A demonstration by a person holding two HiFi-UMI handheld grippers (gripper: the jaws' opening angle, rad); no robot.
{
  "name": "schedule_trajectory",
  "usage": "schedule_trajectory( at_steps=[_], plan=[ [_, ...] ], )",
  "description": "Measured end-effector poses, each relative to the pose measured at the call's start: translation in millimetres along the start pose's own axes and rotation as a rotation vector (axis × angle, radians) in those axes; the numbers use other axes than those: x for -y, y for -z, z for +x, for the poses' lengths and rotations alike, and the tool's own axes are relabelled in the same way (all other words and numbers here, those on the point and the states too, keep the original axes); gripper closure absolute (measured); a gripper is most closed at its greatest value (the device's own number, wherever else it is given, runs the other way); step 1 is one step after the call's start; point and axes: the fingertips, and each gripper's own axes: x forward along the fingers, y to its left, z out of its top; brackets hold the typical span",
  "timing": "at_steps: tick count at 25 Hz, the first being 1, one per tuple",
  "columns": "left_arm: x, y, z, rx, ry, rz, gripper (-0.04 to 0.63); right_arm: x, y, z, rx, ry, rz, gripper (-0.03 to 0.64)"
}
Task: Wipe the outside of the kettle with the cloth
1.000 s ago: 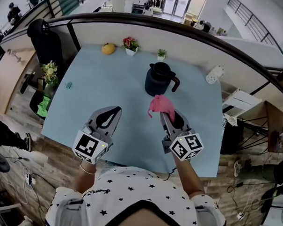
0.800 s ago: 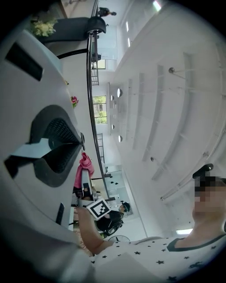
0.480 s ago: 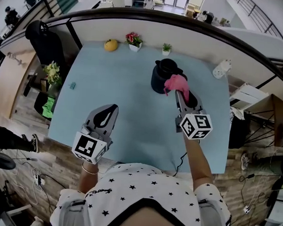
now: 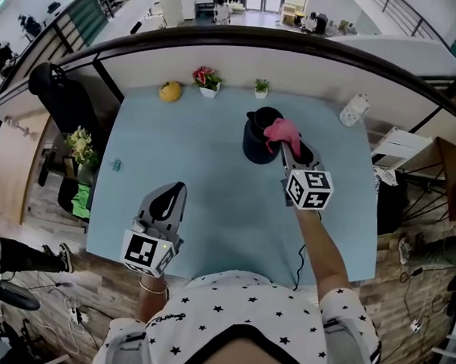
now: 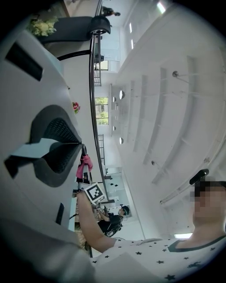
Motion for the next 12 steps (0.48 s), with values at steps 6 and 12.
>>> schedule_trajectory(
  at_steps=[6, 12],
  plan=[
    [-9, 7, 9, -0.015, 0.01, -0.015, 0.566, 4, 26, 18, -0.066, 0.021, -0.018, 0.526],
    [-10, 16, 17, -0.038, 0.013, -0.025, 0.566, 3, 40, 28, -0.093, 0.007, -0.038, 0.529]
  ],
)
